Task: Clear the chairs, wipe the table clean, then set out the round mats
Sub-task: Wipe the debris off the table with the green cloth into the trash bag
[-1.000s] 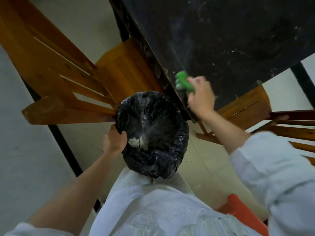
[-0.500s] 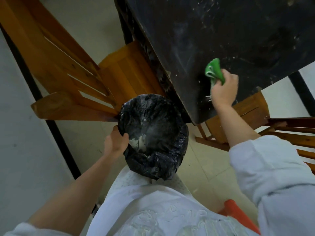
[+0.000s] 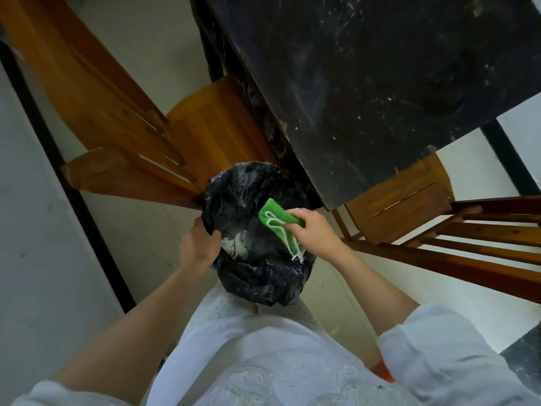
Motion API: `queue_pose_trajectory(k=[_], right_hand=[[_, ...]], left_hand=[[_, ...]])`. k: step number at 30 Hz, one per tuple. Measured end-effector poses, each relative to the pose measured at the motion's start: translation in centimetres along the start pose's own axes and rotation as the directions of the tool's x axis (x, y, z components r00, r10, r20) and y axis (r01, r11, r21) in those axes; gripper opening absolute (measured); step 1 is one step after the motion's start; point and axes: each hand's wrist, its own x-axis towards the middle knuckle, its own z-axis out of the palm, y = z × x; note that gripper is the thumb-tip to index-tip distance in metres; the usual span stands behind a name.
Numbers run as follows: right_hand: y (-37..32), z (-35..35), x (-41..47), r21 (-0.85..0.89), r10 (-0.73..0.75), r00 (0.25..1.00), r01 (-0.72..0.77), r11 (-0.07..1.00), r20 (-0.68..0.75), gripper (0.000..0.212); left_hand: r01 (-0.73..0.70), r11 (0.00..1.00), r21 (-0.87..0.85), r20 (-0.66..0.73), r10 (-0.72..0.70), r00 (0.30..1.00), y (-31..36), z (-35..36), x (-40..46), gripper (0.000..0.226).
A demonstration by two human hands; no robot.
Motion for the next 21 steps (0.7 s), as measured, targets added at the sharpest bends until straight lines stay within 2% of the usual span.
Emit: queue_pose_trajectory(k=[4, 5, 7, 10, 12, 13, 15, 17, 19, 21], right_hand=[[-0.8, -0.6, 0.2, 0.111, 0.028, 0.999, -0.026, 0.993, -0.021, 0.027], [-0.8, -0.6, 0.3, 0.035, 0.023, 1.000, -0.022, 0.999, -0.004, 0.025], [-0.5, -0.5, 0.5, -0.244, 0.055, 0.998, -0.052, 0.968, 0.008, 0.026], [0.2, -0.8, 0.5, -0.260, 0.096, 0.989, -0.122, 0.958, -0.111, 0.026], [0.1, -1.0, 0.6, -0.372, 0.074, 0.982, -0.134, 0.918, -0.172, 0.029], [0.2, -0.9, 0.5, -0.370, 0.061, 0.976, -0.137, 0.919, -0.210, 0.030], [0.1, -0.3, 0.4, -0.212, 0.076, 0.966, -0.130, 0.969, -0.248, 0.026], [-0.6, 0.2, 0.4, 0.109, 0.166, 0.967, -0.147, 0.983, -0.195, 0.024], [-1.3, 0.5, 0.2, 0.453, 0.247, 0.964, -0.177, 0.874, -0.098, 0.027], [-2.0, 0.7, -0.2, 0.687, 0.263, 0.963, -0.159, 0.709, -0.049, 0.024]], left_hand=[[0.005, 1.000, 0.002, 0.008, -0.005, 1.000, -0.1, 0.2, -0.6, 0.038], [0.003, 1.000, -0.003, 0.009, -0.003, 1.000, -0.1, 0.2, -0.7, 0.039], [-0.001, 1.000, -0.013, 0.007, 0.001, 1.000, -0.3, 0.3, -0.8, 0.040], [-0.008, 1.000, -0.016, 0.003, 0.008, 1.000, -0.4, 0.4, -0.8, 0.040], [-0.008, 1.000, -0.017, 0.003, 0.008, 1.000, -0.3, 0.4, -1.0, 0.039], [-0.006, 1.000, -0.017, 0.008, 0.006, 1.000, -0.3, 0.4, -1.2, 0.039], [-0.003, 1.000, -0.018, 0.006, 0.003, 1.000, -0.2, 0.4, -1.2, 0.039], [-0.009, 1.000, -0.026, 0.007, 0.009, 1.000, -0.2, 0.4, -1.3, 0.039], [-0.016, 0.999, -0.038, 0.006, 0.017, 1.000, -0.2, 0.6, -1.5, 0.040], [-0.018, 0.998, -0.055, 0.003, 0.018, 1.000, -0.4, 0.6, -1.7, 0.041]])
